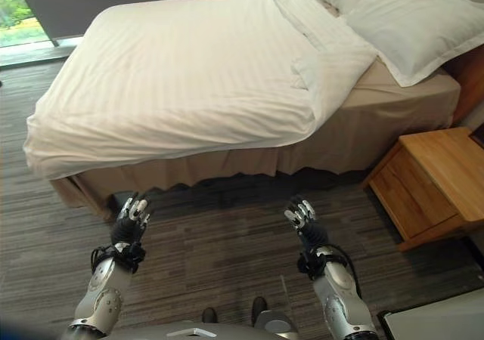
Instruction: Making the bed.
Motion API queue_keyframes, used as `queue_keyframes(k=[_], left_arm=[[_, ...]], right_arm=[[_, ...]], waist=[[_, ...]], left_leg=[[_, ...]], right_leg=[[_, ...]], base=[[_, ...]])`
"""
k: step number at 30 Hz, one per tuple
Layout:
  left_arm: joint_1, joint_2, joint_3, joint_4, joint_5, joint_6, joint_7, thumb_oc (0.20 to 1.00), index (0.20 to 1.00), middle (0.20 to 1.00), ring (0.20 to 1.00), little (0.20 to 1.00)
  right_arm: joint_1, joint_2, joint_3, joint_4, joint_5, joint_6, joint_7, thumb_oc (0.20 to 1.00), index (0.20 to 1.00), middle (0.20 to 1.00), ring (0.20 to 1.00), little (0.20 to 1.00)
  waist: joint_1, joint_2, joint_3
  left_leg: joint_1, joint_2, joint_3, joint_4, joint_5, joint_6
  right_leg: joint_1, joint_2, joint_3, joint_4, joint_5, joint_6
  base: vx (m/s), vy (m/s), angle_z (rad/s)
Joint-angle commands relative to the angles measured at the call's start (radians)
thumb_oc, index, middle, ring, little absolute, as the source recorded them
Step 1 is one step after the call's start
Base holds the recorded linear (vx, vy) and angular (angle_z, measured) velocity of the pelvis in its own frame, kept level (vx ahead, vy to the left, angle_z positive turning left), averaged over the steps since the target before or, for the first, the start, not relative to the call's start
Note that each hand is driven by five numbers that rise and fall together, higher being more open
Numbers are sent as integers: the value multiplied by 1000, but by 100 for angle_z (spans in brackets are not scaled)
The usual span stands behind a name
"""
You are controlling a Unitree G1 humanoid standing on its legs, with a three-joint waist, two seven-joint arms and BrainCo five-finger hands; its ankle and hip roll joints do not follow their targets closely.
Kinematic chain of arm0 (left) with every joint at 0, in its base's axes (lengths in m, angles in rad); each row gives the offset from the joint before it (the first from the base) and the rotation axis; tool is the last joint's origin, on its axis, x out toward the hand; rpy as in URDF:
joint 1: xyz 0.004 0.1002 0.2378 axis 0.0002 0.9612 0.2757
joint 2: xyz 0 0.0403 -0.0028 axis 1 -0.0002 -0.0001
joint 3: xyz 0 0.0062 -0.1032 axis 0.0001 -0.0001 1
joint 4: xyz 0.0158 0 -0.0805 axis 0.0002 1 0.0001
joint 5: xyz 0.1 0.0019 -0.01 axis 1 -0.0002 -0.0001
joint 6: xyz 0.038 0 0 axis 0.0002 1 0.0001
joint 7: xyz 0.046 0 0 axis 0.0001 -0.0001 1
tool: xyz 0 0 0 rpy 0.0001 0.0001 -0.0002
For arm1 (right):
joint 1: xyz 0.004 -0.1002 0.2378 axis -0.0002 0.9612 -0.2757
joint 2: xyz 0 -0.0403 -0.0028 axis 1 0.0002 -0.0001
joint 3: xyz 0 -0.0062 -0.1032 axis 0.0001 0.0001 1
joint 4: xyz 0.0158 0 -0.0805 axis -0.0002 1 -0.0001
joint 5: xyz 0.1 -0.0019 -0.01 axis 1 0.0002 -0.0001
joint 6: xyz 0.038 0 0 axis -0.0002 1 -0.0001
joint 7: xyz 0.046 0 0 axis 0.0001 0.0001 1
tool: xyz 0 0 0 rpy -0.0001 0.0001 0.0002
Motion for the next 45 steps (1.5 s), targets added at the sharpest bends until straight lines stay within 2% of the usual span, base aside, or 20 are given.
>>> queue_keyframes(k=[1,6,9,12,14,17,18,20,21,22,23,24,25,26,27,28,29,32,39,45], left_arm=[[-31,24,52,-3,34,-65,31,1000,1000,1000,1000,1000],[-48,54,42,10,65,-71,50,1000,1000,1000,1000,1000],[-73,81,41,3,46,-71,37,1000,1000,1000,1000,1000],[-90,109,43,-12,32,-74,27,1000,1000,1000,1000,1000],[-94,114,48,1,26,-77,24,1000,1000,1000,1000,1000],[-107,103,60,21,-17,-97,42,1000,1000,1000,1000,1000],[-83,83,88,30,-55,-92,43,1000,1000,1000,1000,1000],[-83,82,89,30,-55,-92,43,1000,1000,1000,1000,1000],[-61,63,108,31,-72,-95,58,1000,1000,1000,1000,1000],[-64,37,97,26,-131,-84,31,1000,1000,1000,1000,1000],[-64,26,83,26,-115,-76,20,1000,1000,1000,1000,1000],[-64,26,83,26,-115,-76,20,1000,1000,1000,1000,1000],[-66,22,72,19,-65,-78,9,1000,1000,1000,1000,1000],[-66,22,72,19,-64,-78,9,1000,1000,1000,1000,1000],[-73,13,59,23,-65,-78,-16,1000,1000,1000,1000,1000],[-77,10,52,36,-60,-75,-24,1000,1000,1000,1000,1000],[-77,9,51,37,-60,-76,-24,1000,1000,1000,1000,1000],[-50,13,42,29,-4,-79,-23,1000,1000,1000,1000,1000],[-45,4,57,44,-17,-68,-1,1000,1000,1000,1000,1000],[-31,8,76,47,-16,-67,15,1000,1000,1000,1000,1000]], right_arm=[[-86,1,24,-47,-76,-46,6,1000,1000,1000,1000,1000],[-127,26,-1,-57,-46,-71,-19,1000,1000,1000,1000,1000],[-111,41,-11,-56,-22,-76,-9,1000,1000,1000,1000,1000],[-94,39,-17,-32,-33,-68,-1,1000,1000,1000,1000,1000],[-97,34,-12,-30,-40,-67,5,1000,1000,1000,1000,1000],[-132,9,14,-24,-43,-62,13,1000,1000,1000,1000,1000],[-187,-3,64,-9,-15,-53,30,1000,1000,1000,1000,1000],[-188,-3,64,-8,-14,-53,30,1000,1000,1000,1000,1000],[-232,-42,122,7,-44,-51,42,1000,1000,1000,1000,1000],[-221,-68,124,-30,-38,-57,51,1000,1000,1000,1000,1000],[-216,-88,120,-28,-50,-48,62,1000,1000,1000,1000,1000],[-216,-87,120,-28,-50,-48,62,1000,1000,1000,1000,1000],[-207,-116,91,-13,-73,-41,55,1000,1000,1000,1000,1000],[-207,-116,91,-13,-73,-41,55,1000,1000,1000,1000,1000],[-160,-111,40,3,-46,-44,53,1000,1000,1000,1000,1000],[-145,-106,24,14,-44,-46,49,1000,1000,1000,1000,1000],[-144,-107,23,14,-44,-46,50,1000,1000,1000,1000,1000],[-93,-61,-8,47,-50,-53,44,1000,1000,1000,1000,1000],[-55,4,20,32,3,-41,57,1000,1000,1000,1000,1000],[-72,-3,31,30,-37,-33,51,1000,1000,1000,1000,1000]], waist=[[22,-51,27],[16,-51,83],[11,-57,90],[-5,-59,90],[-1,-62,85],[22,-69,62],[34,-73,48],[33,-71,48],[40,-79,44],[43,-117,66],[69,-145,87],[66,-146,86],[65,-153,99],[64,-155,98],[43,-148,87],[36,-141,77],[38,-142,79],[39,-116,49],[30,-96,18],[44,-90,25]], left_leg=[[26,54,-62,31,-46,-49],[4,66,-42,108,-92,-39],[4,127,-65,125,-115,-78],[65,233,-103,140,-159,-150],[89,263,-117,152,-161,-172],[106,337,-148,192,-111,-217],[98,382,-167,249,31,-218],[99,384,-168,246,33,-219],[21,416,-191,376,249,-178],[-109,414,-132,550,242,-107],[-160,273,-189,651,156,-98],[-165,270,-192,655,155,-97],[-239,145,-143,724,56,-99],[-241,143,-142,723,57,-98],[-231,168,28,628,49,-98],[-223,151,66,549,37,-92],[-215,149,69,543,37,-91],[-128,17,61,221,-36,-38],[-35,-4,-9,76,-13,-30],[-19,-10,20,57,-21,-20]], right_leg=[[9,-113,30,19,37,124],[-125,-165,62,222,88,180],[-145,-295,52,132,179,174],[-170,-400,57,21,261,229],[-168,-417,63,17,269,240],[-152,-412,60,99,192,245],[-149,-361,73,132,101,233],[-150,-359,71,134,99,232],[-146,-287,59,158,44,167],[-66,-217,54,97,11,100],[-44,-202,66,66,24,85],[-45,-204,64,66,24,86],[-4,-182,43,13,56,85],[-6,-184,43,12,57,86],[15,-151,22,-22,66,85],[18,-137,9,-32,62,86],[23,-139,11,-34,62,87],[39,-86,-15,-55,55,112],[62,-67,-25,-55,26,102],[69,-85,-59,-55,43,120]], base=[[-85,137,-38],[6,-21,-32],[138,-250,14],[346,-460,-2],[351,-512,29],[308,-622,54],[148,-362,54],[146,-388,6],[298,-976,-23],[365,-1237,1],[218,-819,20],[192,-556,10],[123,-294,-36],[279,-543,-36],[223,-313,-55],[231,-312,-34],[161,-103,-25],[205,-97,0],[101,-7,1],[5,61,11]])
